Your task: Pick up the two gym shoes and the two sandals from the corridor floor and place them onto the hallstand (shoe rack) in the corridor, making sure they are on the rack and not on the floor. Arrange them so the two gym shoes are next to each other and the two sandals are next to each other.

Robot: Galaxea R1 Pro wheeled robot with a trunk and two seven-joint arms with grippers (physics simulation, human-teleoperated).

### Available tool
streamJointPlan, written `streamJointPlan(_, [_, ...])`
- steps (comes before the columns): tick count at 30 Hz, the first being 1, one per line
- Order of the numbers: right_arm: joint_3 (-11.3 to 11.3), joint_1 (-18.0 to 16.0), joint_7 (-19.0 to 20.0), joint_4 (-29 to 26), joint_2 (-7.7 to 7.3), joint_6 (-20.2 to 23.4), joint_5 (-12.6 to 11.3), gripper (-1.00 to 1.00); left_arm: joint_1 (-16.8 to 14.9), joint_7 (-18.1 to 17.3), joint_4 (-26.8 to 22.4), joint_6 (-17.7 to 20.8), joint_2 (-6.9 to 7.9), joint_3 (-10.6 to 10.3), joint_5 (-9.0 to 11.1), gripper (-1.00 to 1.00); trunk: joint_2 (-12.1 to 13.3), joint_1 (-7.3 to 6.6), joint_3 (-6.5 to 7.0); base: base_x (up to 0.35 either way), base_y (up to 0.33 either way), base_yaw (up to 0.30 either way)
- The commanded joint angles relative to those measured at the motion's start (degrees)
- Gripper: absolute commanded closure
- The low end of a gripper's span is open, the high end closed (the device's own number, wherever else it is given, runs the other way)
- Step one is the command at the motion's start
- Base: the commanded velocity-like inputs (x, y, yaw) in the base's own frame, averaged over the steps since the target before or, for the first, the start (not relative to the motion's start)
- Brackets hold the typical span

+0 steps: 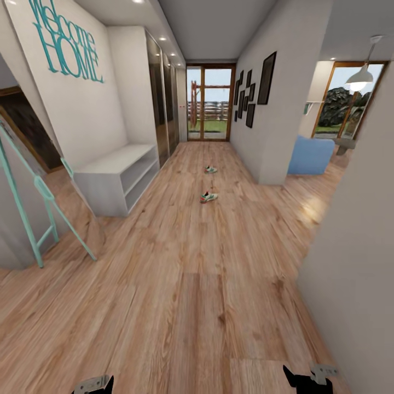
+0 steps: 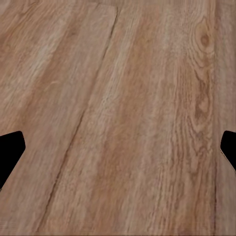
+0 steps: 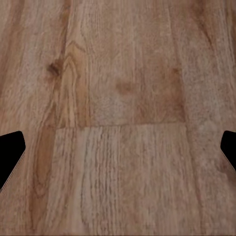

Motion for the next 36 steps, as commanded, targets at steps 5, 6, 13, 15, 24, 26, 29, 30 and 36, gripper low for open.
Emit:
streamJointPlan(5, [-0.2,0.0,0.6,0.1,-0.01,0.0,-0.6,-1.0,0.0,-0.3,0.1,-0.2,0.04,-0.3,0.6,-1.0,0.0,0.03,-0.05,0.337,0.0,0.0])
streamJointPlan(6, [-0.2,0.0,0.6,0.1,-0.01,0.0,-0.6,-1.0,0.0,-0.3,0.1,-0.2,0.04,-0.3,0.6,-1.0,0.0,0.03,-0.05,0.337,0.0,0.0])
streamJointPlan(13, [-0.2,0.0,0.6,0.1,-0.01,0.0,-0.6,-1.0,0.0,-0.3,0.1,-0.2,0.04,-0.3,0.6,-1.0,0.0,0.03,-0.05,0.337,0.0,0.0])
streamJointPlan(15, [-0.2,0.0,0.6,0.1,-0.01,0.0,-0.6,-1.0,0.0,-0.3,0.1,-0.2,0.06,-0.3,0.6,-1.0,0.0,0.03,-0.05,0.337,0.0,0.0])
streamJointPlan(24, [-0.2,0.0,0.6,0.1,-0.04,0.0,-0.7,-1.0,0.0,-0.3,0.1,-0.2,0.04,-0.3,0.6,-1.0,0.0,0.03,-0.05,0.337,0.0,0.0])
streamJointPlan(26, [-0.2,0.0,0.6,0.1,-0.03,0.0,-0.7,-1.0,0.0,-0.3,0.1,-0.2,0.04,-0.3,0.6,-1.0,0.0,0.03,-0.05,0.337,0.0,0.0])
streamJointPlan(29, [-0.2,0.0,0.6,0.1,-0.04,0.0,-0.7,-1.0,0.0,-0.3,0.1,-0.2,0.04,-0.3,0.6,-1.0,0.0,0.03,-0.05,0.337,0.0,0.0])
streamJointPlan(30, [-0.2,0.0,0.6,0.1,-0.03,0.0,-0.7,-1.0,0.0,-0.3,0.1,-0.2,0.04,-0.3,0.6,-1.0,0.0,0.03,-0.05,0.337,0.0,0.0])
streamJointPlan(36, [-0.2,0.0,0.6,0.1,-0.05,0.0,-0.7,-1.0,0.0,-0.3,0.1,-0.2,0.04,-0.3,0.6,-1.0,0.0,0.03,-0.05,0.337,0.0,0.0])
